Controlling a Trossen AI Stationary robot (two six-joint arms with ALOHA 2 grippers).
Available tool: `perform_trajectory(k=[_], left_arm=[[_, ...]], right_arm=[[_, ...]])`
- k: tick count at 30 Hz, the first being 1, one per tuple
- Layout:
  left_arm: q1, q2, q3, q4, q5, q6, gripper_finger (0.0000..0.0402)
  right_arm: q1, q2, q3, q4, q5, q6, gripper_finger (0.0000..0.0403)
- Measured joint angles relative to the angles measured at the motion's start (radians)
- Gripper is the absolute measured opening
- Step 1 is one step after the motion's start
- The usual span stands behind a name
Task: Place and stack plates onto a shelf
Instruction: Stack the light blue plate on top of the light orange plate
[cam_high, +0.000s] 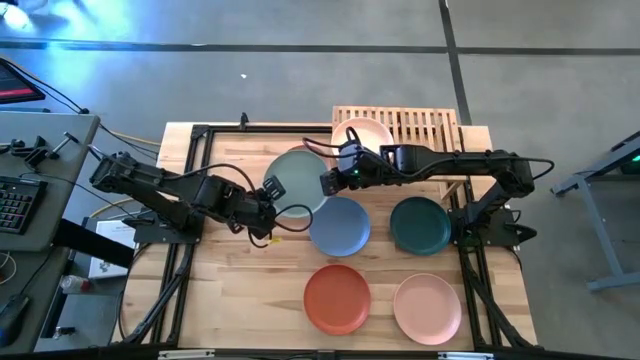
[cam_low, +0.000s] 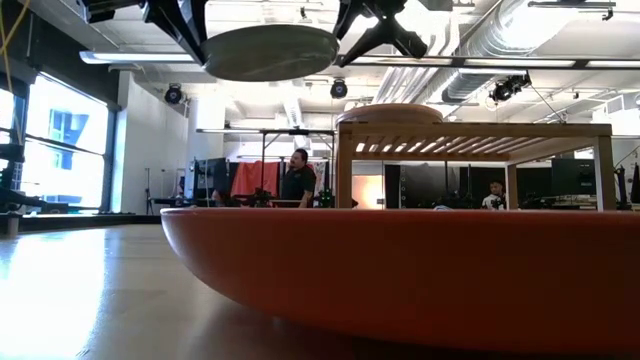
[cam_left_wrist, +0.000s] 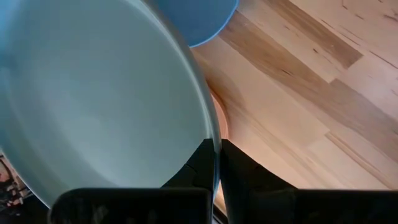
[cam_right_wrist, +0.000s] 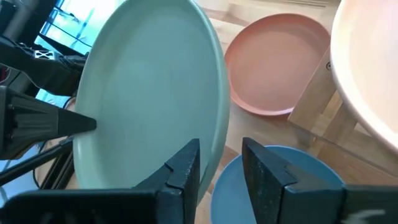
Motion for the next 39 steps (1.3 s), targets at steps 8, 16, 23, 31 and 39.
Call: perform_trajectory(k=[8, 16, 23, 31, 39], left_arm=[[0.000, 0.000, 0.000, 0.002, 0.000, -0.007, 0.0001], [0.000, 0.000, 0.000, 0.025, -0.003, -0.008, 0.0014], [0.000, 0.000, 0.000, 0.070, 0.002, -0.008, 0.0012], [0.000, 0.000, 0.000, 0.081, 0.001, -0.035, 0.0020], [0.004, 0.000, 0.000, 0.082, 0.007, -0.085, 0.0047]], right_arm=[[0.000, 0.000, 0.000, 0.001, 0.000, -0.023, 0.0010], [-0.001, 0.000, 0.000, -0.009, 0.011, -0.019, 0.0003], [0.000, 0.000, 0.000, -0.043, 0.014, -0.015, 0.0001], [0.000, 0.000, 0.000, -0.058, 0.009, -0.004, 0.0000], [0.001, 0.000, 0.000, -0.058, 0.015, 0.000, 0.0000]])
